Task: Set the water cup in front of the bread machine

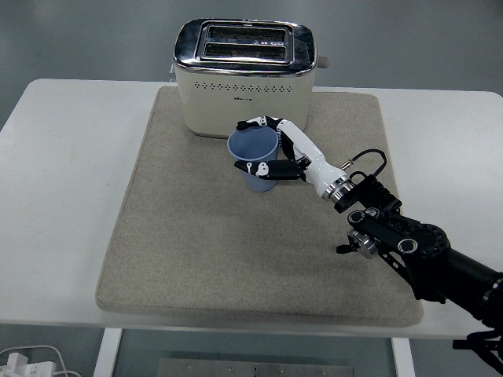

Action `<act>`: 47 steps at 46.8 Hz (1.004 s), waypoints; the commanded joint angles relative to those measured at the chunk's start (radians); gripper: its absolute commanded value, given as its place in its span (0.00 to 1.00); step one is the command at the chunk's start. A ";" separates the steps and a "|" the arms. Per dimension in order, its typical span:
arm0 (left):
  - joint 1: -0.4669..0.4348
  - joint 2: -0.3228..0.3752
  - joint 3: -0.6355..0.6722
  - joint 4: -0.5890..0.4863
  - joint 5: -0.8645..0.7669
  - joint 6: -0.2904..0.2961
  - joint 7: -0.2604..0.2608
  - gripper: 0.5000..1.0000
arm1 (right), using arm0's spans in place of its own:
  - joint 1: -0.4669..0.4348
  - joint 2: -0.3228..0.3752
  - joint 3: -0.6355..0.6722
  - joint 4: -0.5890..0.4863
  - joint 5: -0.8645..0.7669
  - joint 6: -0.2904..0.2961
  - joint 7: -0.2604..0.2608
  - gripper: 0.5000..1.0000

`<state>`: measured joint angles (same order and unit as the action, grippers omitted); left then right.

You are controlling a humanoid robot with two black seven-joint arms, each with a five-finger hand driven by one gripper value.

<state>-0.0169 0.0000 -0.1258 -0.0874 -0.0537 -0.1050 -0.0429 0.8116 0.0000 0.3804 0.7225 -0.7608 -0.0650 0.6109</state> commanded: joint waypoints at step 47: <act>0.000 0.000 0.000 0.000 0.000 -0.001 0.000 1.00 | -0.002 0.000 0.003 0.003 0.001 -0.001 0.000 0.67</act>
<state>-0.0174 0.0000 -0.1258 -0.0874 -0.0537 -0.1050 -0.0429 0.8099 0.0000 0.3841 0.7242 -0.7591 -0.0649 0.6109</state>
